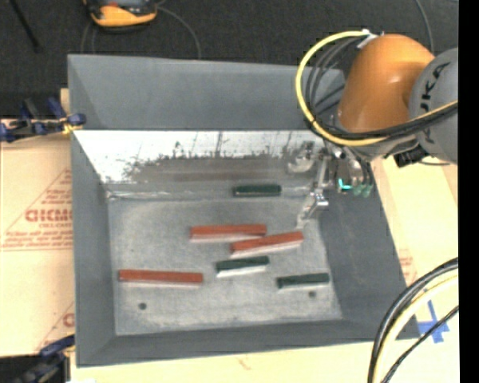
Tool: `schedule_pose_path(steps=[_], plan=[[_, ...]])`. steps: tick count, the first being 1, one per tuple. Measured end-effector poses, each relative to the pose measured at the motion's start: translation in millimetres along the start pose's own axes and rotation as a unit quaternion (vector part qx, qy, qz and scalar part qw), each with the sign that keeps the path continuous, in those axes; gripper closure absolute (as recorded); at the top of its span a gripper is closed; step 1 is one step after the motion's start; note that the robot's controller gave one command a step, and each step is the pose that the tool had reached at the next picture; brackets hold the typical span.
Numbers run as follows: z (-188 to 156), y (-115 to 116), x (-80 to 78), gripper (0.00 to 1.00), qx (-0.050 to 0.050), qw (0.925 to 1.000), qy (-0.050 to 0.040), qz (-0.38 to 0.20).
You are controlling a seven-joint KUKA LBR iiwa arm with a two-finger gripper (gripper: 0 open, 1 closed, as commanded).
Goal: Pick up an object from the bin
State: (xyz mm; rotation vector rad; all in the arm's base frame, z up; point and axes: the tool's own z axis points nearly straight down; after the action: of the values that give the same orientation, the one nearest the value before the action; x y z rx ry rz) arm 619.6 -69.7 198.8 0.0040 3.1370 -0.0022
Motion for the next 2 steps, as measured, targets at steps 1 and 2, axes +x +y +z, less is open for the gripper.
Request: schedule_pose_path(steps=[1, 2], plan=[[110.7, 14.2, 18.8, 1.00, 0.001, 0.9996, 0.0000, -0.027], [117.2, 15.1, 17.4, 0.00, 0.002, 0.9995, -0.0117, -0.028]])
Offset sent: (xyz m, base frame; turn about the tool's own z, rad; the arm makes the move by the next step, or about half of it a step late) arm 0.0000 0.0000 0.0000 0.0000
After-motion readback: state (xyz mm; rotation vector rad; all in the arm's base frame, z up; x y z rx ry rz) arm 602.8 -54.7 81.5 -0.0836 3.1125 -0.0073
